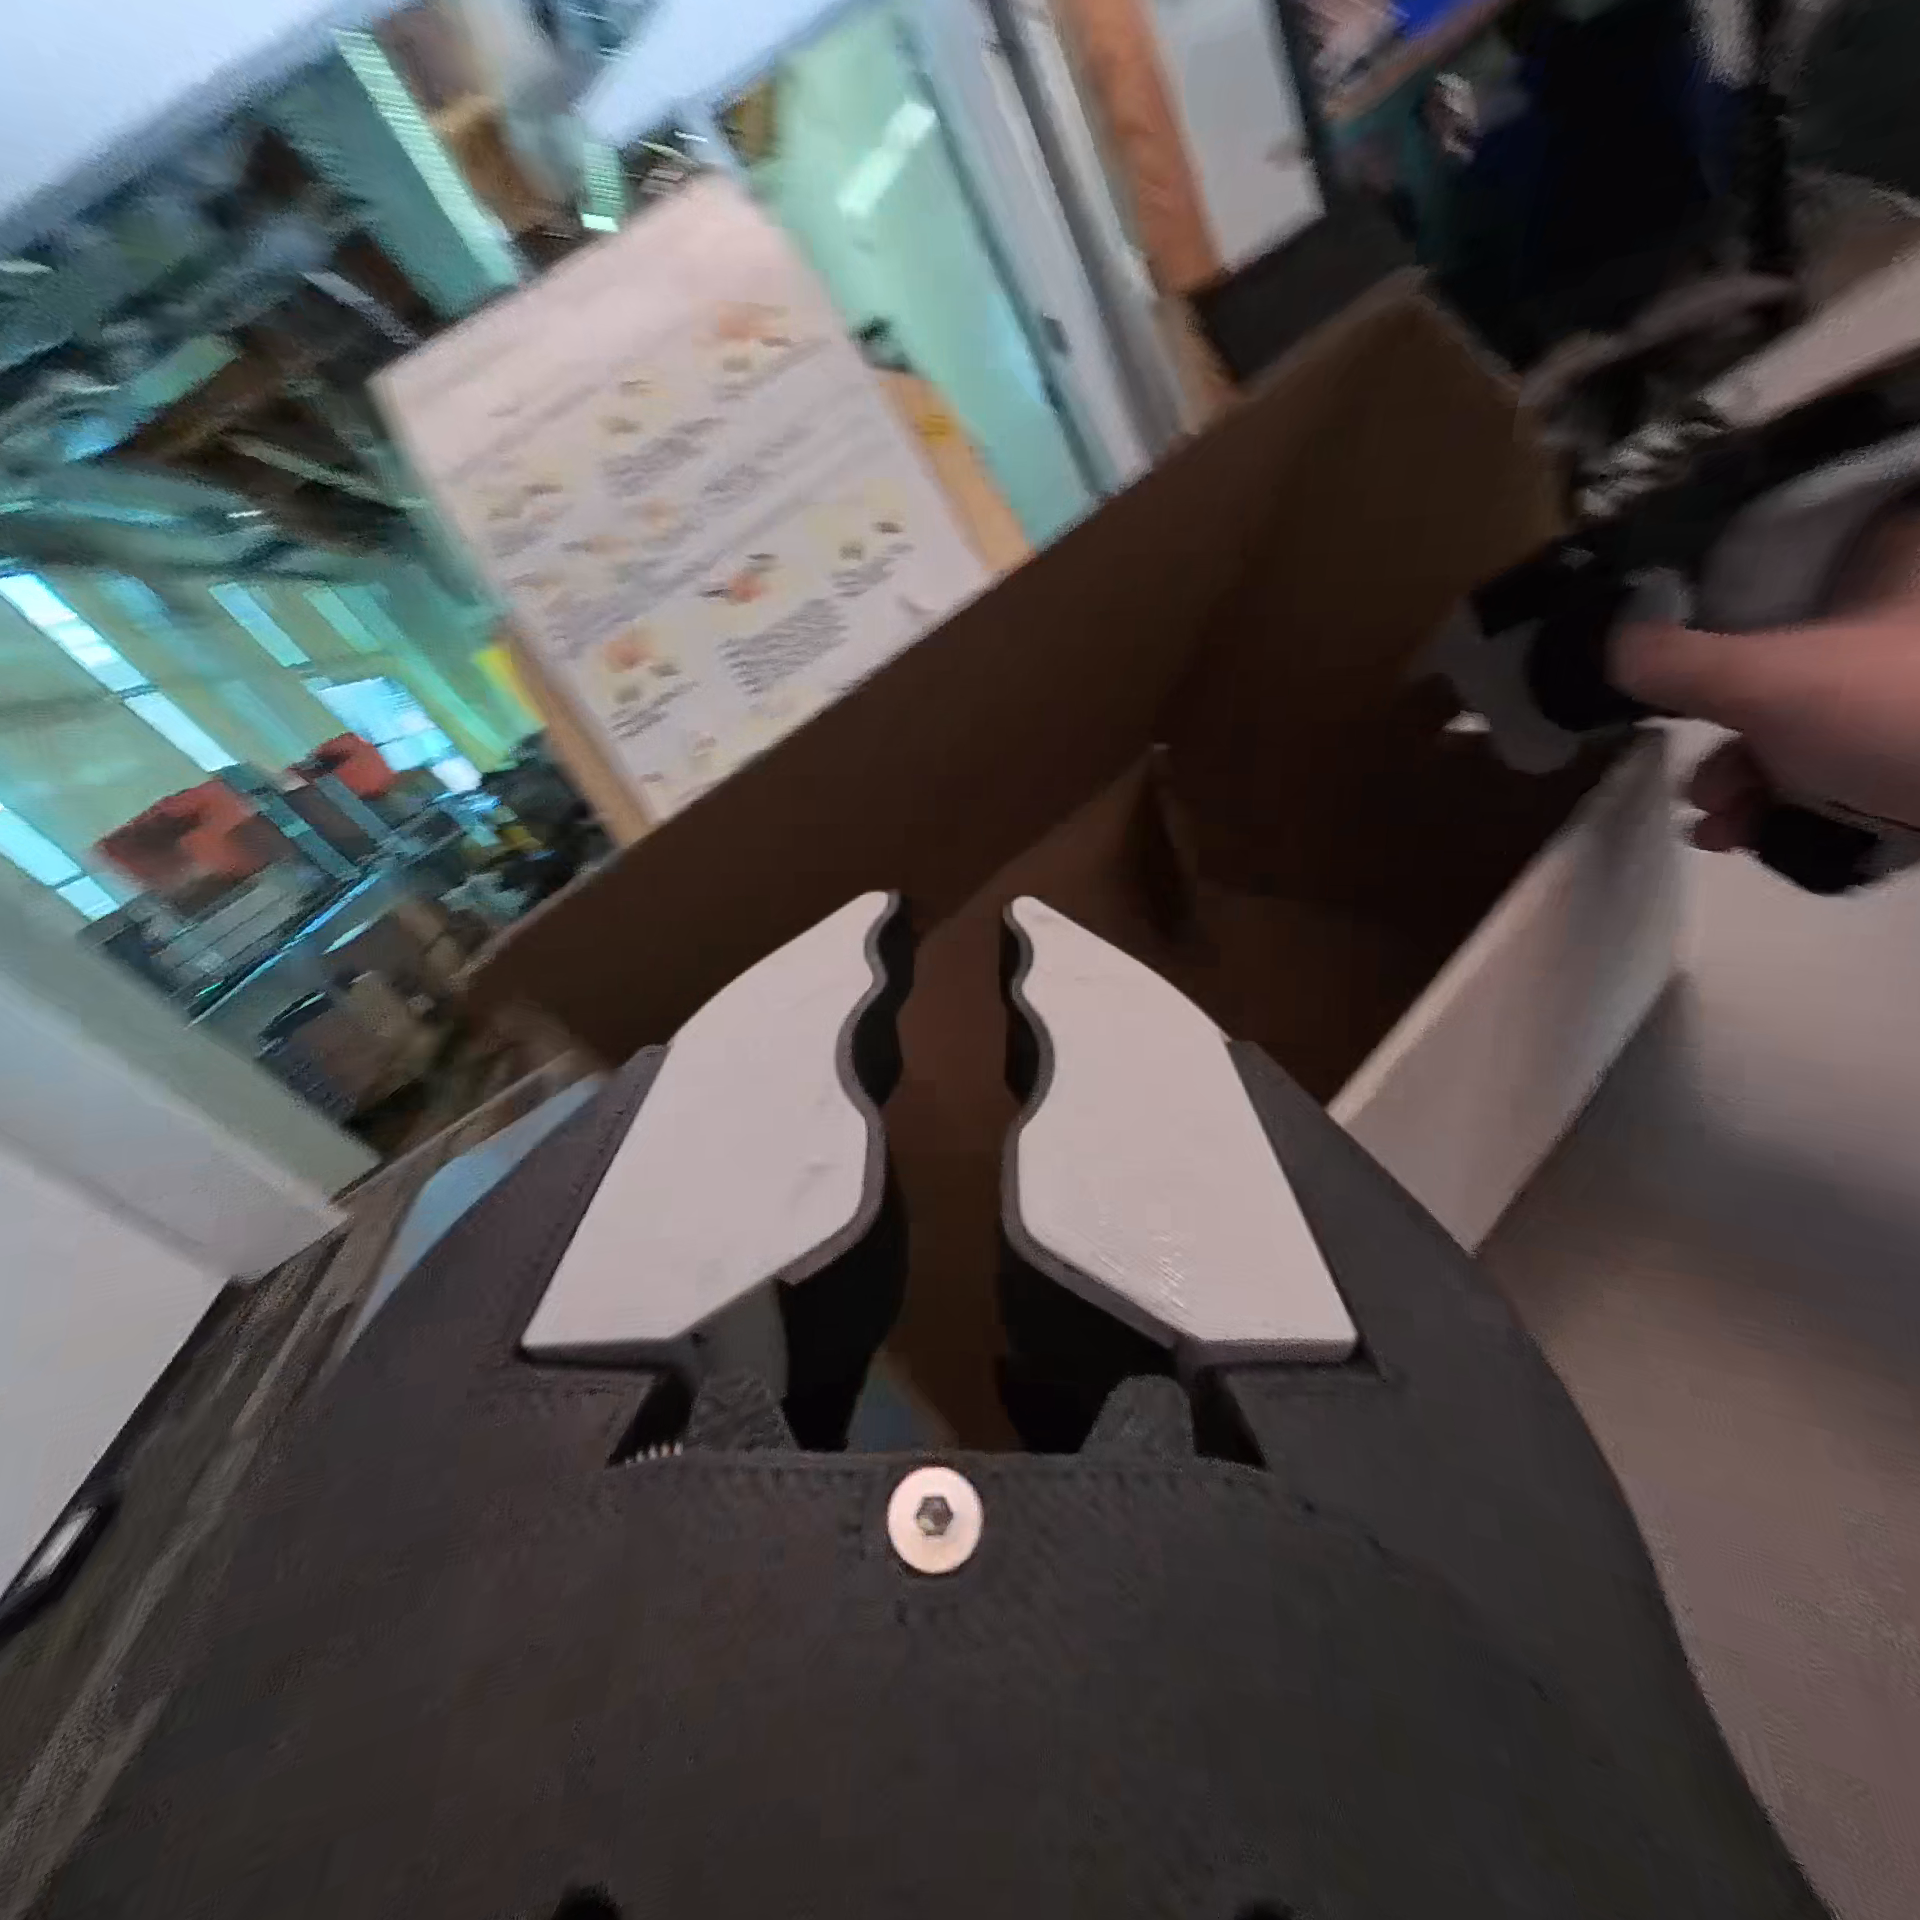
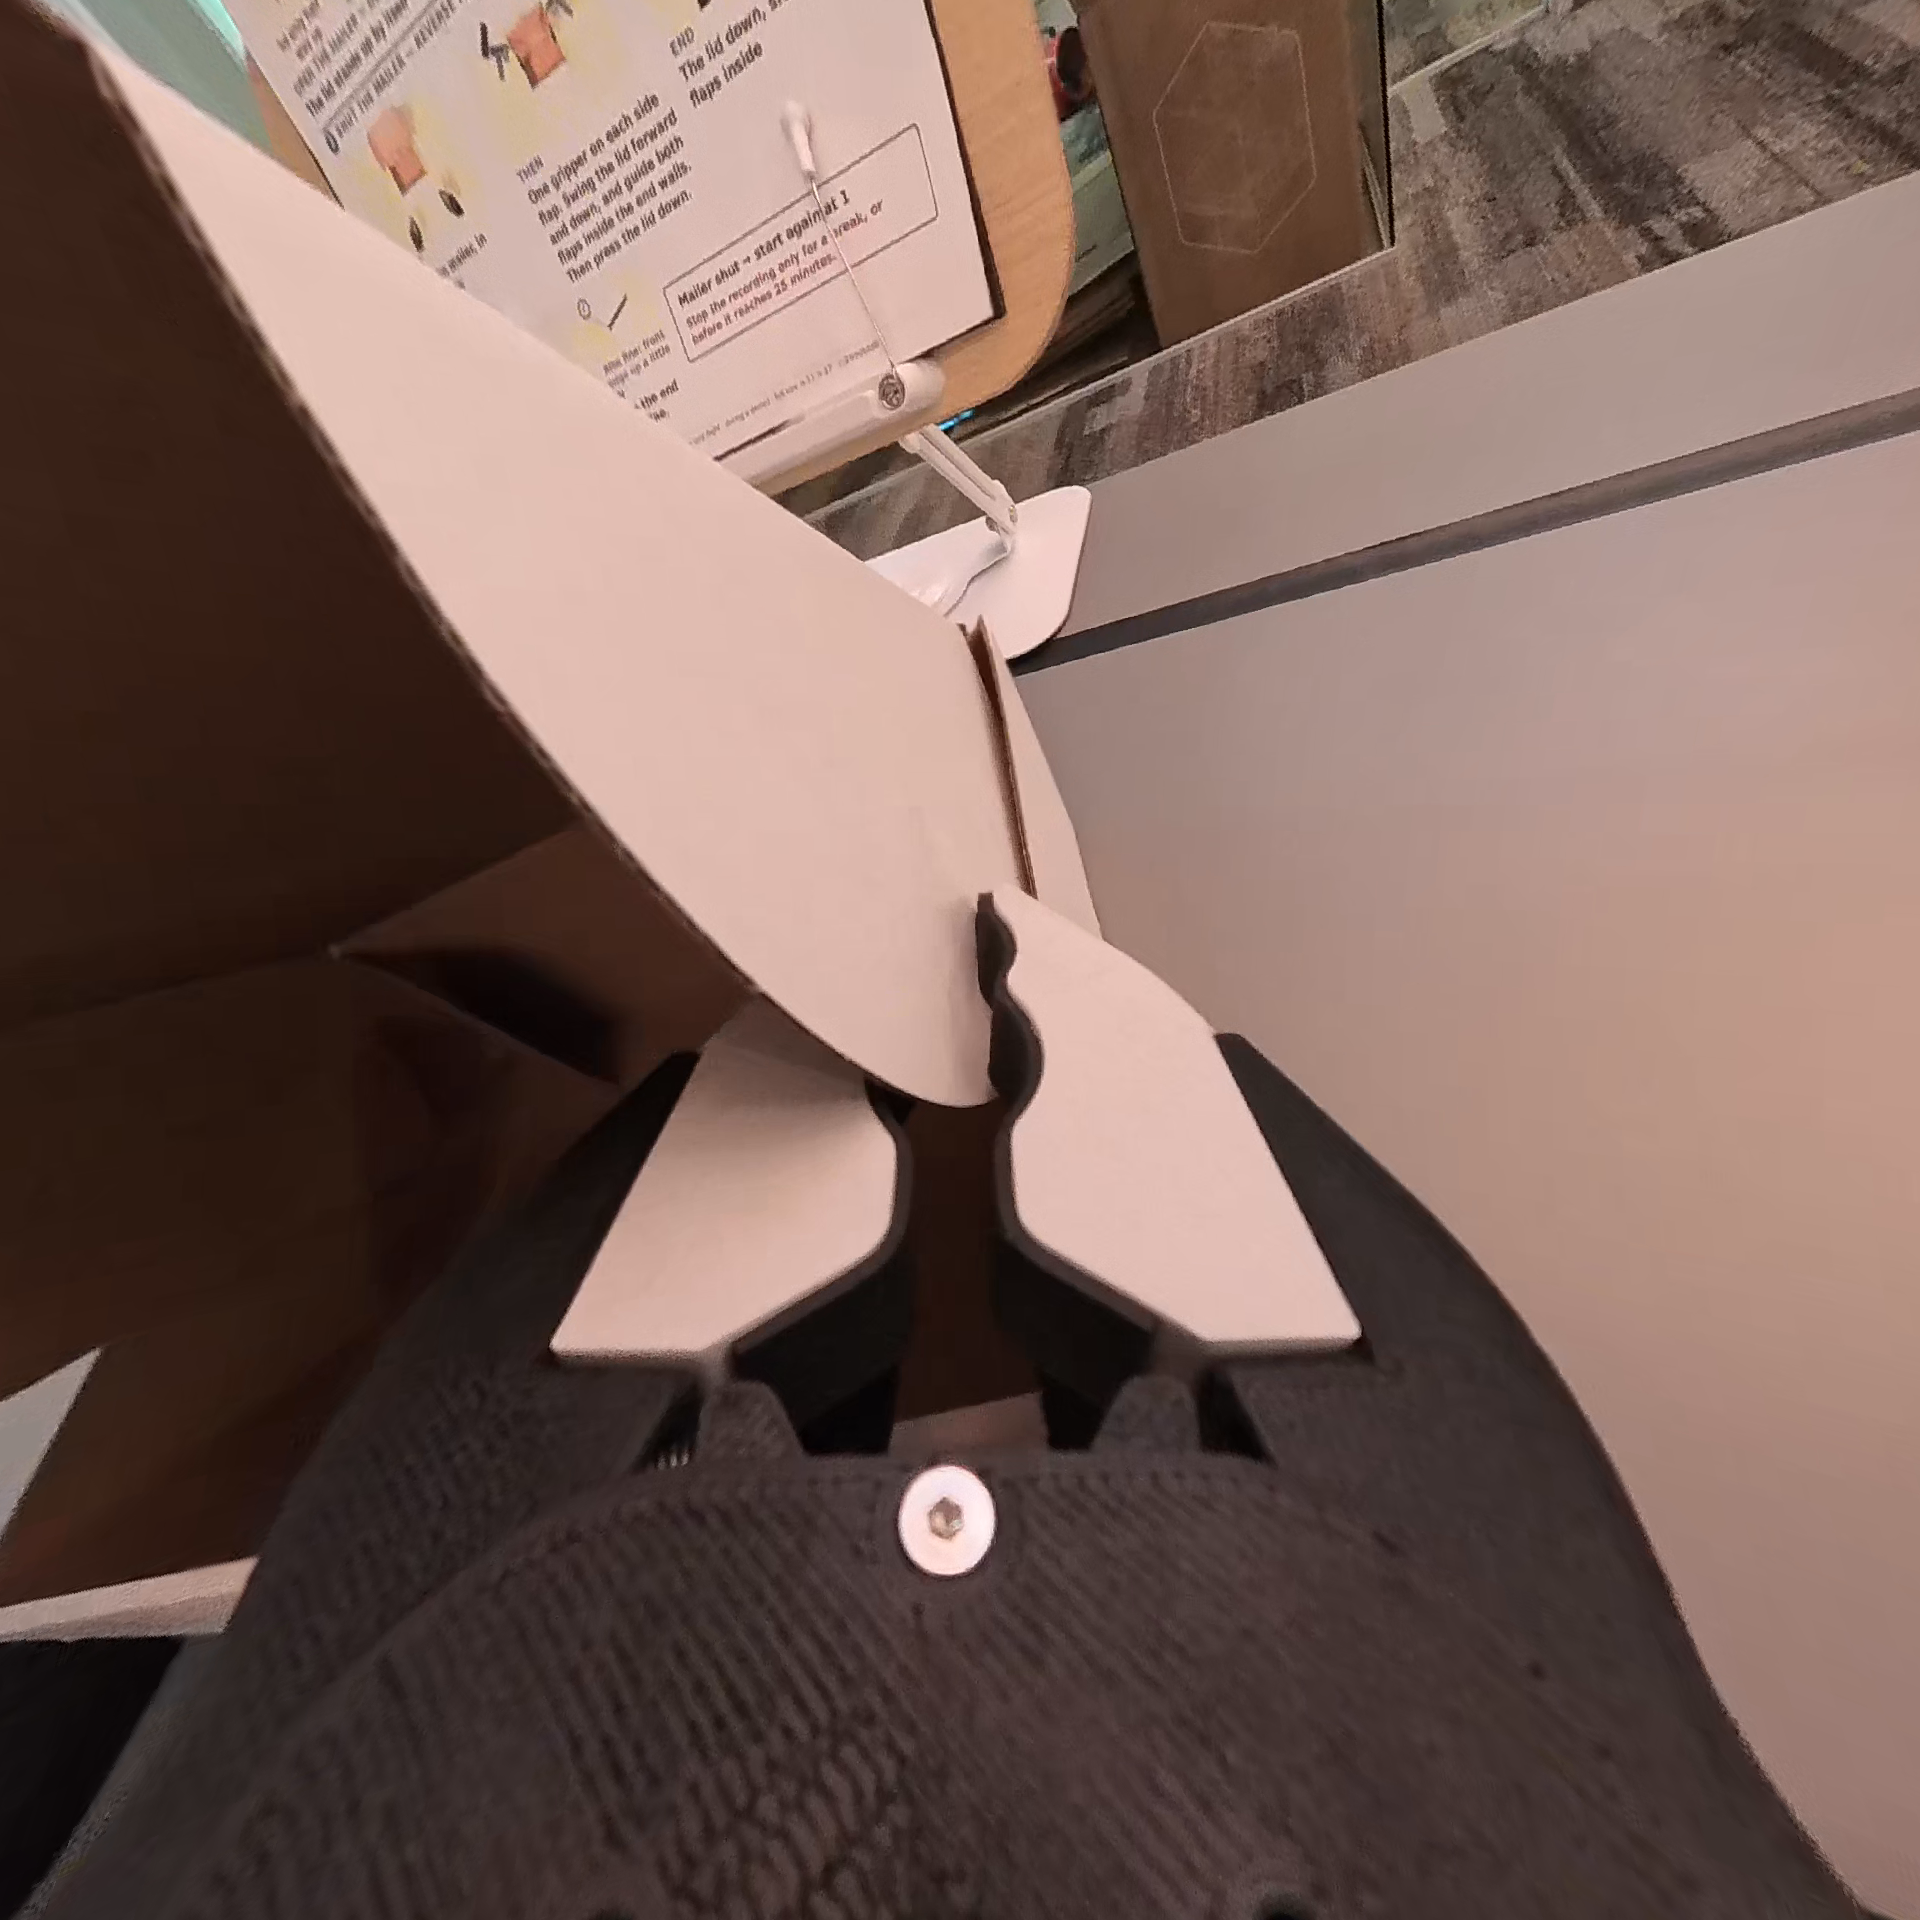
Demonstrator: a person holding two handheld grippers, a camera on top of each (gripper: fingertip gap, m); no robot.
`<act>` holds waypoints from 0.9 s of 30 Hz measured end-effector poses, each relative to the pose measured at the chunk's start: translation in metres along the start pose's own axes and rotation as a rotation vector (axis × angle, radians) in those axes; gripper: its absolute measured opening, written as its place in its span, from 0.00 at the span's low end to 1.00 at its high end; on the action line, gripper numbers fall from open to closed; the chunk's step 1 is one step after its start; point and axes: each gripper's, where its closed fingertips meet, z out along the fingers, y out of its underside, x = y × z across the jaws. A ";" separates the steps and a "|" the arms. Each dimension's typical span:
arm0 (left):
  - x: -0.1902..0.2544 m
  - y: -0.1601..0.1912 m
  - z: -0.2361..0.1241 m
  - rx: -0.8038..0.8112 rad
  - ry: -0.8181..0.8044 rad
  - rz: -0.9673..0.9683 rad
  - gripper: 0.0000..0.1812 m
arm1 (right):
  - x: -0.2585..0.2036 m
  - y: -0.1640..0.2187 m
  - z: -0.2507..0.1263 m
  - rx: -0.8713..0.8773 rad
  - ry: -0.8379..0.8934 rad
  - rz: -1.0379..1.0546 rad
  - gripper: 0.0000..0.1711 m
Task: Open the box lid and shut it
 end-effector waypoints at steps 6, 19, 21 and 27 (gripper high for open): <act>-0.065 0.029 -0.018 -0.037 -0.170 -0.214 0.35 | 0.001 0.009 -0.008 -0.014 0.064 -0.087 0.03; -0.065 0.092 0.050 -0.321 -0.044 -0.181 0.07 | -0.001 0.019 -0.035 -0.038 0.085 -0.188 0.10; -0.060 0.100 0.051 -0.366 -0.028 -0.170 0.07 | -0.007 0.023 -0.039 -0.057 0.032 -0.190 0.15; -0.044 0.122 0.045 -0.435 0.124 -0.264 0.10 | -0.027 0.024 -0.070 -0.048 -0.147 -0.258 0.33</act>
